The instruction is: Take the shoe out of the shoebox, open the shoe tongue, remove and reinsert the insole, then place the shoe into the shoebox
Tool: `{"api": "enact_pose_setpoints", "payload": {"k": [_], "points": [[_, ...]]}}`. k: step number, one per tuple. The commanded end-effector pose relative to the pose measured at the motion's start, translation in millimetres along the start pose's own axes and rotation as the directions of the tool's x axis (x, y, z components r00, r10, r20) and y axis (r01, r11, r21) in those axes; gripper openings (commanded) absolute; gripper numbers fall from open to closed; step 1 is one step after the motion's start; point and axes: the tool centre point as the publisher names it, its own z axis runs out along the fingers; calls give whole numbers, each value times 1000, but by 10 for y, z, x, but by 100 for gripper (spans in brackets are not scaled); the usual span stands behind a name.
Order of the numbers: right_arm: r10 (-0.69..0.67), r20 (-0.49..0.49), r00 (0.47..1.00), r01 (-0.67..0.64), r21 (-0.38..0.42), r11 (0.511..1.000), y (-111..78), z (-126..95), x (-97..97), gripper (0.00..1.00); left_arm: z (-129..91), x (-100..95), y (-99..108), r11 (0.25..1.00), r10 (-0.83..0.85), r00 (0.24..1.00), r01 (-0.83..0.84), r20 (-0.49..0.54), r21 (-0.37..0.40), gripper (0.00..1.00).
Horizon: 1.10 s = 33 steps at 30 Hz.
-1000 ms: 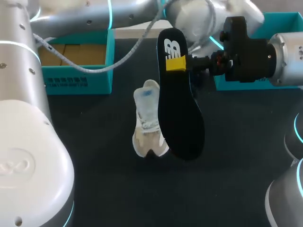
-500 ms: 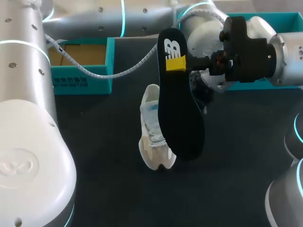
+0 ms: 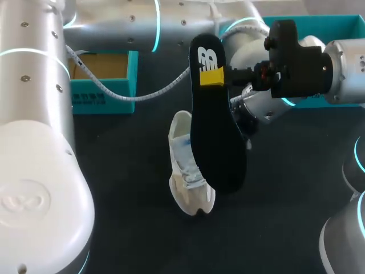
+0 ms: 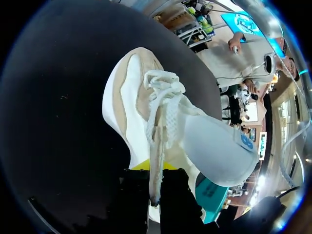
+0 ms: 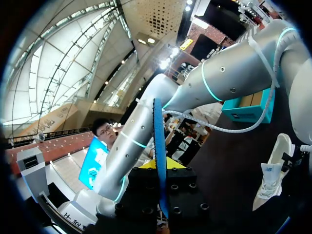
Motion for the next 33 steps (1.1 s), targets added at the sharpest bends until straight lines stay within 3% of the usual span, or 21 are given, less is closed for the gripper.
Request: {"api": "enact_pose_setpoints", "payload": {"k": [1, 6, 7, 10, 22, 33], "points": [[2, 2, 1000, -2, 1, 1000, 20, 54, -10, 0, 56, -137, 12, 1000, 6, 1000, -6, -14, 12, 0], [2, 2, 1000, -2, 1, 1000, 20, 54, -10, 0, 93, -173, 5, 1000, 21, 1000, -20, -17, 20, 0], [2, 2, 1000, -2, 1, 1000, 20, 54, -10, 0, 94, -173, 4, 999, 24, 1000, -24, -18, 23, 17], [2, 2, 1000, -2, 1, 1000, 20, 54, -10, 0, 93, -149, -3, 999, 27, 1000, -27, -11, 30, 98], [2, 2, 1000, -2, 1, 1000, 20, 54, -10, 0, -344, 296, 105, 997, -25, 972, 8, 235, 72, 100], [2, 2, 1000, -2, 1, 1000, 20, 54, -10, 0, -783, 514, 346, 993, -100, 861, 52, 499, 109, 100]]}}
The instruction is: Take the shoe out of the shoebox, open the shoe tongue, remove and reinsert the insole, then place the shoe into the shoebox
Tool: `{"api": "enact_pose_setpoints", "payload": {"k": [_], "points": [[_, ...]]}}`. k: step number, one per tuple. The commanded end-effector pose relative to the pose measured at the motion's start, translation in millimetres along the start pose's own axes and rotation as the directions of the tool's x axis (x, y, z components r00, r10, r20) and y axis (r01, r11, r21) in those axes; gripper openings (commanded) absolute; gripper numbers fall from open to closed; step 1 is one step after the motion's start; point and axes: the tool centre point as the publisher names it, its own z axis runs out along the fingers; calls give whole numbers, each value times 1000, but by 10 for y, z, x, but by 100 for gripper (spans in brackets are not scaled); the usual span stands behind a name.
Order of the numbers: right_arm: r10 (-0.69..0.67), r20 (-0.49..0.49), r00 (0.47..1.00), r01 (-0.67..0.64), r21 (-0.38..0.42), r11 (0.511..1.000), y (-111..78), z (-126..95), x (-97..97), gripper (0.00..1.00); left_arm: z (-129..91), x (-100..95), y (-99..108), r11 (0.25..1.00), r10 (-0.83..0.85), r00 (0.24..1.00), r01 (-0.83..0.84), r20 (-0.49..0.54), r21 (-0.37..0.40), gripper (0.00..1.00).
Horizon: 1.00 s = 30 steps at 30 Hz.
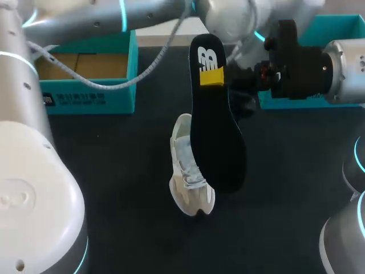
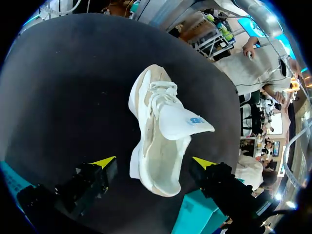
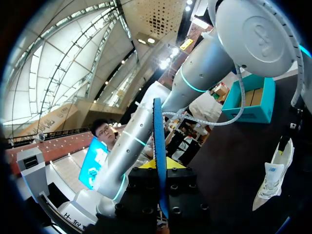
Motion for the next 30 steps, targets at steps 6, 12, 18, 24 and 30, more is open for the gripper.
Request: {"api": "enact_pose_setpoints", "payload": {"k": [6, 12, 18, 24, 30], "points": [[2, 2, 1000, -2, 1, 1000, 20, 54, -10, 0, -383, 306, 173, 999, 18, 930, -30, 366, 27, 100], [2, 2, 1000, -2, 1, 1000, 20, 54, -10, 0, -638, 445, 176, 997, 59, 864, -77, 500, 14, 100], [2, 2, 1000, -2, 1, 1000, 20, 54, -10, 0, -841, 617, 203, 991, 107, 771, -133, 628, -5, 100], [2, 2, 1000, -2, 1, 1000, 20, 54, -10, 0, -922, 776, 195, 981, 145, 705, -192, 694, -10, 100], [2, 2, 1000, -2, 1, 1000, 20, 54, -10, 0, -922, 776, 195, 981, 145, 705, -192, 694, -10, 100]]}}
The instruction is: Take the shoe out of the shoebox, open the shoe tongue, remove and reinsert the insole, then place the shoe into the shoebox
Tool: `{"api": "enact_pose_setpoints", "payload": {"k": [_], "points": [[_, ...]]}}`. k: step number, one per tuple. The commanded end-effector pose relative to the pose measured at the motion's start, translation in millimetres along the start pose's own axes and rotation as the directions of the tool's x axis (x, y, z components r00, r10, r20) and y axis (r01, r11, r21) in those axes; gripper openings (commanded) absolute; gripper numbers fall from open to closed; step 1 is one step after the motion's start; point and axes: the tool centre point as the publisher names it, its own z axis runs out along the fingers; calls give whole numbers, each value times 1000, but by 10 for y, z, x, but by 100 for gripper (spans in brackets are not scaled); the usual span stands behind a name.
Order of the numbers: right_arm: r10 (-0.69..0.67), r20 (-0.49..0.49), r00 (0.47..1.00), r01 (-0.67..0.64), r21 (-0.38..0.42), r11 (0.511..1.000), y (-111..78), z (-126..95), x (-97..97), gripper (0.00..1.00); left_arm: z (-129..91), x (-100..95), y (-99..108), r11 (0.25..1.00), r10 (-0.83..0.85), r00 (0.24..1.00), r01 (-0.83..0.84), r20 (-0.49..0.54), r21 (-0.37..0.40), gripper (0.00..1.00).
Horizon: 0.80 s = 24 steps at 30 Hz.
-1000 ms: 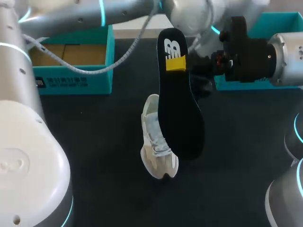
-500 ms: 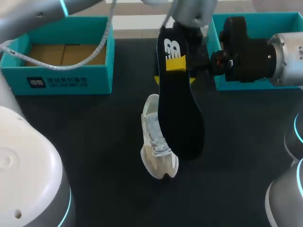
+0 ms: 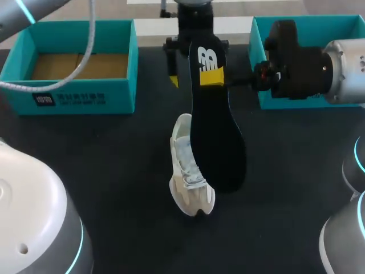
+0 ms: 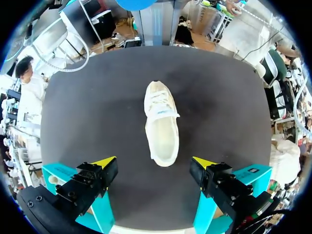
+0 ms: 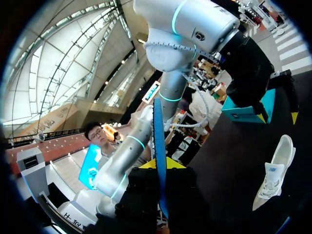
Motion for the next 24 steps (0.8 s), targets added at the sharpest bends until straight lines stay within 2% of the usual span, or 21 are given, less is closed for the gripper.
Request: {"api": "enact_pose_setpoints", "payload": {"k": [1, 14, 16, 19, 24], "points": [[2, 2, 1000, -2, 1, 1000, 20, 54, -10, 0, 36, 57, -30, 1000, 2, 958, 0, 286, -7, 100], [2, 2, 1000, -2, 1, 1000, 20, 54, -10, 0, 36, 57, -30, 1000, 2, 958, 0, 286, -7, 100], [16, 16, 1000, -16, -36, 999, 77, -40, -60, 0, 36, 57, -30, 1000, 2, 958, 0, 286, -7, 100], [63, 31, 998, -60, -72, 996, 168, -168, -129, 0, -5, 71, -58, 999, 21, 909, -6, 416, -37, 100], [129, 20, 992, -125, -125, 984, 353, -373, -218, 0, -59, 132, -72, 996, 63, 851, -23, 522, -83, 100]]}}
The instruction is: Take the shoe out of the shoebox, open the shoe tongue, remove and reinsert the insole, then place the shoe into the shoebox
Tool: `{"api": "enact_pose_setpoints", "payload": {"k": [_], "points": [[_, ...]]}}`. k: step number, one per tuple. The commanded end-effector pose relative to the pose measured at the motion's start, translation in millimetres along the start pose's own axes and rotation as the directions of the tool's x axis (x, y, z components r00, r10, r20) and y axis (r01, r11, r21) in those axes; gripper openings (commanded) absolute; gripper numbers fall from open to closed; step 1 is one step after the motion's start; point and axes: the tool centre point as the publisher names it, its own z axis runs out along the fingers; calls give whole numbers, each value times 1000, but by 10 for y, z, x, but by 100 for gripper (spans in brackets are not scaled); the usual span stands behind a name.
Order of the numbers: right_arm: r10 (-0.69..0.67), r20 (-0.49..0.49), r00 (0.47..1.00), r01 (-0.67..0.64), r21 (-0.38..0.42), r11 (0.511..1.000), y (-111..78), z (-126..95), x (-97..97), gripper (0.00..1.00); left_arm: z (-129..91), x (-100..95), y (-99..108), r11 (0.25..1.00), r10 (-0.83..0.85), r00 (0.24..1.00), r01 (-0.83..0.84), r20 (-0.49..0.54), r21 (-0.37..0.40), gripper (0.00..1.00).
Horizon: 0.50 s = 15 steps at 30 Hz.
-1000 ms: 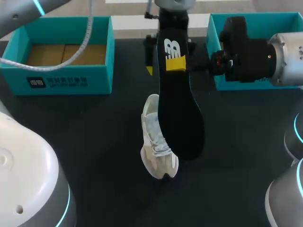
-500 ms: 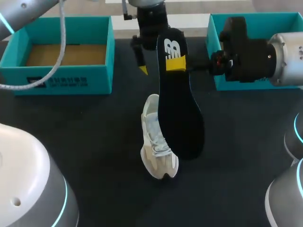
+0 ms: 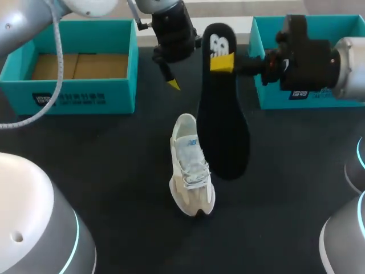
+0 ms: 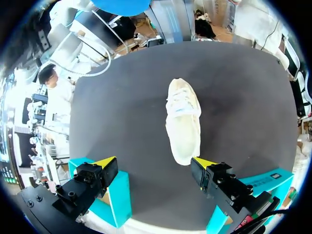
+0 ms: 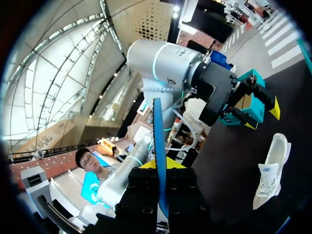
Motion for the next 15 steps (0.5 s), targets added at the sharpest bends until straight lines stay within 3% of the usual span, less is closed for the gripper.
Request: {"api": "enact_pose_setpoints", "payload": {"k": [1, 10, 15], "points": [[28, -13, 1000, -28, -6, 1000, 89, -169, -37, 0, -55, 149, -80, 999, 32, 963, -18, 267, -51, 100], [222, 14, 975, -222, 14, 975, 438, -337, -260, 0, -215, 210, -128, 994, 98, 893, -65, 439, -90, 100], [337, 84, 938, -333, -61, 941, 613, -420, -441, 0, -275, 165, -191, 990, 134, 841, -89, 524, -110, 100]]}}
